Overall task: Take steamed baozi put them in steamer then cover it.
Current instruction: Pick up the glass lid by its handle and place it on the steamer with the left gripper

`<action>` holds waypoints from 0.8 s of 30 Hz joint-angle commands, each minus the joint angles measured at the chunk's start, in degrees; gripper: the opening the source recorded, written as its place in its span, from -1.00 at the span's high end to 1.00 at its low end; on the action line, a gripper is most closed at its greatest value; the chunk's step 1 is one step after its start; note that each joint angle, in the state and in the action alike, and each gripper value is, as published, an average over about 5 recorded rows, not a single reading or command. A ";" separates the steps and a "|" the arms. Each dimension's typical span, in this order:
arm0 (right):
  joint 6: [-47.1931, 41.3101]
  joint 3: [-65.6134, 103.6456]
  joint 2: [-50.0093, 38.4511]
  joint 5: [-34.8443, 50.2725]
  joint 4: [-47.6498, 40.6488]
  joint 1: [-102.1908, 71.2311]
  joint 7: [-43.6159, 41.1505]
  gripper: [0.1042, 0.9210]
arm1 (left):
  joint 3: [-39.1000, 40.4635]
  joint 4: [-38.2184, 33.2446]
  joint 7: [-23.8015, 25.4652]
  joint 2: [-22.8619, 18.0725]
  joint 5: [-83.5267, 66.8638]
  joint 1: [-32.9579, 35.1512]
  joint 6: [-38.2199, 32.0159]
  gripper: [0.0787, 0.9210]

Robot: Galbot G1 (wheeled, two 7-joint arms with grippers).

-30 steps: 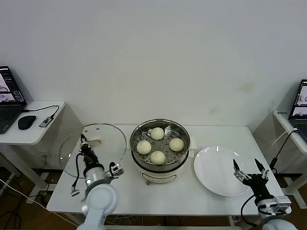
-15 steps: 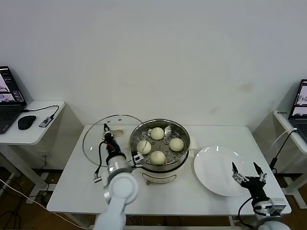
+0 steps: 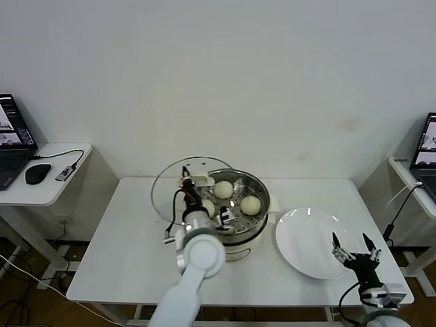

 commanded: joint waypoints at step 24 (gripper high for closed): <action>0.43 0.87 0.38 -0.37 -0.53 0.42 -0.05 -0.76 | 8.01 8.95 -1.65 -1.04 -9.46 -5.45 2.51 0.85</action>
